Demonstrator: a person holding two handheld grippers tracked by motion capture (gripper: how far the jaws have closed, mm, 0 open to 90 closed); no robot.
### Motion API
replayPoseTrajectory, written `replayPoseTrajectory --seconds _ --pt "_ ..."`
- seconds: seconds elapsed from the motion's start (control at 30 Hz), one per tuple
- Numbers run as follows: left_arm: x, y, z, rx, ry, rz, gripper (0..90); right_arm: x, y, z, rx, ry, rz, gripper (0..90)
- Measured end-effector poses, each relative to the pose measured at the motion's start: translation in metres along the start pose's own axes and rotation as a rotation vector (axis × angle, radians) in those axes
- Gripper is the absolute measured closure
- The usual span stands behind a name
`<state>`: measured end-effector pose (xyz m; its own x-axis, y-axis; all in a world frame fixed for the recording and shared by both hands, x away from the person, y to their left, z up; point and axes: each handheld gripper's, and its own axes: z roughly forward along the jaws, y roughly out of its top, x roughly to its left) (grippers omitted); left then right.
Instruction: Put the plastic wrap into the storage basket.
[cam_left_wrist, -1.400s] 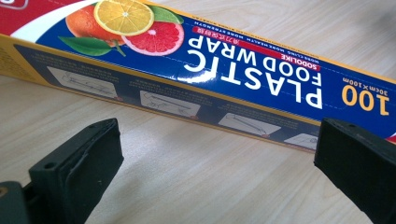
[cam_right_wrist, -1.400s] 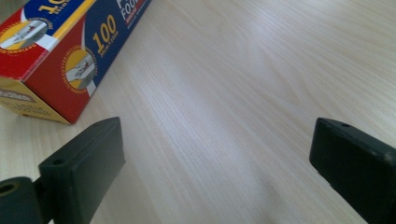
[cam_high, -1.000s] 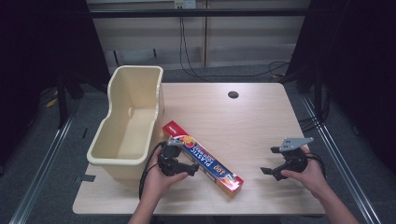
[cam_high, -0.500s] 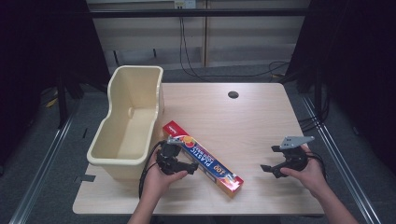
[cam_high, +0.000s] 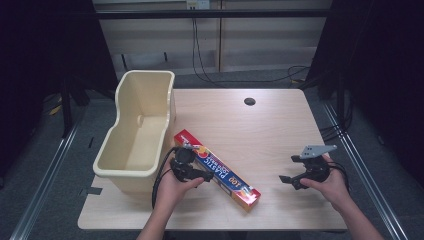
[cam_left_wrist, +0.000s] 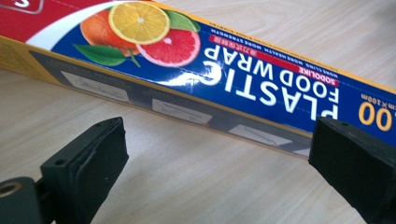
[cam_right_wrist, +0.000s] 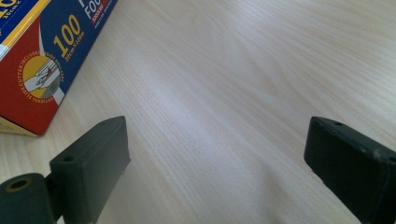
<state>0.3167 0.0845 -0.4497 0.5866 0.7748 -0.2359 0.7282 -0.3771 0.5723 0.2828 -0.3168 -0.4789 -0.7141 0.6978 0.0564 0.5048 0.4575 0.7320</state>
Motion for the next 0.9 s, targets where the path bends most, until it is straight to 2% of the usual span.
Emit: replayPoseTrajectory --seconds 0.27,0.33,0.43,0.47,0.53,0.6,0.63,0.77,0.83,0.9 --pt "0.002 0.01 0.001 0.049 0.019 -0.025 3.6 -0.001 0.001 -0.004 -0.02 -0.007 0.014 6.4" --pt "0.002 0.011 0.003 0.043 0.03 -0.03 3.6 -0.001 0.001 -0.004 -0.027 -0.001 0.01 6.2" --pt "0.003 0.012 0.002 0.052 0.024 -0.033 4.7 -0.001 0.001 -0.005 -0.03 -0.005 0.012 6.2" --pt "0.003 0.012 0.003 0.04 0.021 -0.057 4.7 -0.001 0.001 -0.005 -0.032 -0.006 0.009 6.2" --pt "0.003 0.014 0.004 0.053 0.006 -0.066 7.4 -0.001 0.001 -0.006 -0.037 -0.007 0.012 6.2" --pt "0.003 0.014 0.005 0.044 0.005 -0.077 7.9 -0.001 0.002 -0.006 -0.037 -0.01 0.013 6.2" --pt "0.003 0.015 0.006 0.054 0.013 -0.058 10.8 -0.001 0.002 -0.006 -0.038 -0.008 0.011 6.2" --pt "0.001 0.016 0.004 0.052 0.01 -0.06 18.3 -0.001 0.002 -0.006 -0.043 -0.004 0.005 6.2" --pt "0.001 0.017 0.003 0.061 0.007 -0.061 19.1 -0.001 0.002 -0.006 -0.044 -0.005 0.005 6.3" --pt "0.001 0.017 0.003 0.069 0.005 -0.088 21.6 -0.001 0.002 -0.006 -0.045 -0.009 0.007 6.2"
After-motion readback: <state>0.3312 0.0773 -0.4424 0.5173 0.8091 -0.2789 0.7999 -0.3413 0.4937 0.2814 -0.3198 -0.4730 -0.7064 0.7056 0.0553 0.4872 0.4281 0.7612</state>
